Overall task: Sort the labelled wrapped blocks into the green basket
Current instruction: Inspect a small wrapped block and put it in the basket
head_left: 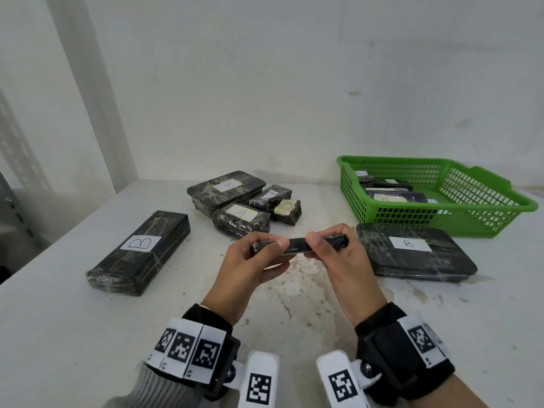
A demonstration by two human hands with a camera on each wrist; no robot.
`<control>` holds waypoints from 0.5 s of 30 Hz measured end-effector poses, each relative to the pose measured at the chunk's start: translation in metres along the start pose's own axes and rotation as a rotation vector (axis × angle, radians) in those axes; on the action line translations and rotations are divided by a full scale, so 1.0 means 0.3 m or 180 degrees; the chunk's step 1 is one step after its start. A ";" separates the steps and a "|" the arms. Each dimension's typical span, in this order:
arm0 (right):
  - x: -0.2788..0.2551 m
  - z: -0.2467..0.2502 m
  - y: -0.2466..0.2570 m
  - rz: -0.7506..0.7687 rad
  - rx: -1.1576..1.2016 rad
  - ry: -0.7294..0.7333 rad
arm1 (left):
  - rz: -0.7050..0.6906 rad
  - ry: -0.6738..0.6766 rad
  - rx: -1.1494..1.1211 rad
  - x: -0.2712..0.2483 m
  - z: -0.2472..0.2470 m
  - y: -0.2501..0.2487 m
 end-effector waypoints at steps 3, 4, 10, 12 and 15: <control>-0.007 -0.002 0.014 0.0134 -0.0058 -0.0034 | -0.0022 0.0089 -0.0044 -0.003 -0.001 -0.007; -0.008 -0.003 0.014 0.0143 -0.0062 -0.0032 | -0.0031 0.0083 -0.0026 -0.003 -0.001 -0.007; -0.007 -0.004 0.002 0.0099 0.0034 0.0009 | -0.0074 0.0041 0.0005 -0.003 0.000 -0.006; -0.008 -0.002 0.007 0.0143 0.0023 0.0029 | -0.0084 0.0077 -0.0050 -0.003 -0.002 -0.007; -0.008 0.004 0.006 0.0201 -0.0002 0.0033 | -0.0080 0.0120 -0.0091 -0.004 -0.002 -0.008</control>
Point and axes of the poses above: each hand's wrist, its own x-axis towards the middle knuckle, its own z-axis out of the back of the hand, y = z × x, the point moved 3 cm from there along x, towards the middle knuckle, and after that the axes turned 4 degrees about -z, right-handed, at the moved point
